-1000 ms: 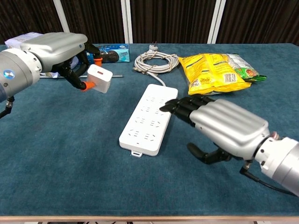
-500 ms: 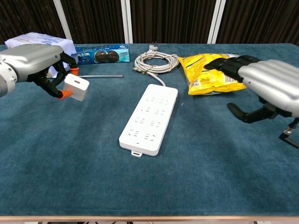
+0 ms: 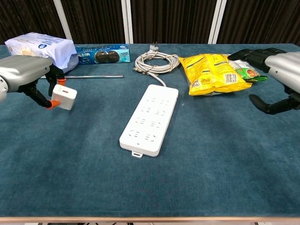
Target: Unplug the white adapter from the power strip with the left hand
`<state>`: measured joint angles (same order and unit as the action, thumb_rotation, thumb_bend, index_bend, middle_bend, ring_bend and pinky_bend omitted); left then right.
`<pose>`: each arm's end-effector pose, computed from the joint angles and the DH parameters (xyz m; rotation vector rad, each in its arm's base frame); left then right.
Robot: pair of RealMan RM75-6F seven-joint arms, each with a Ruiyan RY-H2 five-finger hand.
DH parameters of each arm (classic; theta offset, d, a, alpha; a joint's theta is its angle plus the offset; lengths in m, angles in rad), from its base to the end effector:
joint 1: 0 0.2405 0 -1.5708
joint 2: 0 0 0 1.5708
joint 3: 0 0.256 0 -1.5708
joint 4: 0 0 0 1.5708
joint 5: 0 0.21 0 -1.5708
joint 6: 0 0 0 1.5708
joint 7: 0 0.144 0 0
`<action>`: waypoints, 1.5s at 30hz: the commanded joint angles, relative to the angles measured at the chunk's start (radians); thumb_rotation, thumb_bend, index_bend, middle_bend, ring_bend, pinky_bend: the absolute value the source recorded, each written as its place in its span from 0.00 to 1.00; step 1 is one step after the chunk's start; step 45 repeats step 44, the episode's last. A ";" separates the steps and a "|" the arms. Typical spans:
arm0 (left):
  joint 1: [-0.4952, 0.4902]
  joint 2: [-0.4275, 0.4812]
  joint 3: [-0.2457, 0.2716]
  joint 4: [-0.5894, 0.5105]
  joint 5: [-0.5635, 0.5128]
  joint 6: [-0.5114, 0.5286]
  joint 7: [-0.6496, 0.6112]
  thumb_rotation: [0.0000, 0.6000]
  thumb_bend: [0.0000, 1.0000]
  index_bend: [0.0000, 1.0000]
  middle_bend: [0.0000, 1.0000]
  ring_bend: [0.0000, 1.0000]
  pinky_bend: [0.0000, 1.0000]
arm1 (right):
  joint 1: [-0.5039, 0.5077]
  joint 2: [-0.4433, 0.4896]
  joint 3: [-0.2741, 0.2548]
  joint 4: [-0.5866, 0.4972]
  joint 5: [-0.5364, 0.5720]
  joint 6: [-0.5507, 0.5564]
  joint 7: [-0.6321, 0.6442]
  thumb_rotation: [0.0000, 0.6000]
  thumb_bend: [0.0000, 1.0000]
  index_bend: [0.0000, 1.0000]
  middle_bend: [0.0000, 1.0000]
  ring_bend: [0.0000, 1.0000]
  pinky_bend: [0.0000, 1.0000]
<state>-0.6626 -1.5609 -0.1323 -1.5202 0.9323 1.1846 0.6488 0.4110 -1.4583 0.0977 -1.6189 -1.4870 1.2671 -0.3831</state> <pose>-0.1904 0.3268 0.0005 -1.6753 -0.8323 -0.6911 -0.1928 -0.2597 0.0319 1.7420 -0.7464 1.0270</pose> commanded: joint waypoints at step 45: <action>0.524 0.295 0.216 -0.109 0.513 0.571 -0.431 1.00 0.02 0.03 0.03 0.00 0.00 | -0.320 0.245 -0.051 0.112 0.017 0.303 0.380 1.00 0.41 0.00 0.00 0.00 0.00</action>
